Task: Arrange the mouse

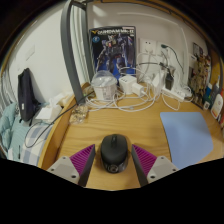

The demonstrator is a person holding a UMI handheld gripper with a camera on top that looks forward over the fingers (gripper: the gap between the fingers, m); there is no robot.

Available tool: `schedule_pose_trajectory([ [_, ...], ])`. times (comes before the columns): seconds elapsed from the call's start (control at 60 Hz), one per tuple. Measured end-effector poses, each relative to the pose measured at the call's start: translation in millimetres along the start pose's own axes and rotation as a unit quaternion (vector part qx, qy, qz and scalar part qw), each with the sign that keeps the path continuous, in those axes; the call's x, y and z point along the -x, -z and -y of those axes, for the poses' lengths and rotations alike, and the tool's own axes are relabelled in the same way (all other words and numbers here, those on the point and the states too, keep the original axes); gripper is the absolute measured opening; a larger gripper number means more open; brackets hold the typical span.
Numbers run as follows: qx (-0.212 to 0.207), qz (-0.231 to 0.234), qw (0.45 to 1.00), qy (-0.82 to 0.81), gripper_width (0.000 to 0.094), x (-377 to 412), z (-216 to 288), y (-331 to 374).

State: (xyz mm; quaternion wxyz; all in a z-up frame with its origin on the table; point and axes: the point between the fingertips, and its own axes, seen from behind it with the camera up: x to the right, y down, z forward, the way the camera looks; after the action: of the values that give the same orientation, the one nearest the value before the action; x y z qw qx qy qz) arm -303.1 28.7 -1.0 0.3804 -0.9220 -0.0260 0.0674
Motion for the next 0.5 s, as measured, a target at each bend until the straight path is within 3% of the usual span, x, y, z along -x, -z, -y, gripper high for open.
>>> schedule_pose_trajectory([
  [0.05,-0.004,-0.007,1.0,-0.001,0.0684,-2,4,-6],
  [0.167,-0.007,-0.025,1.0,-0.004,0.0485,-10,8,-10],
  [0.3,-0.012,-0.006,1.0,-0.018,0.0452,-7,7,-8],
  [0.5,-0.01,-0.008,1.0,-0.005,0.0291,-7,5,-7],
])
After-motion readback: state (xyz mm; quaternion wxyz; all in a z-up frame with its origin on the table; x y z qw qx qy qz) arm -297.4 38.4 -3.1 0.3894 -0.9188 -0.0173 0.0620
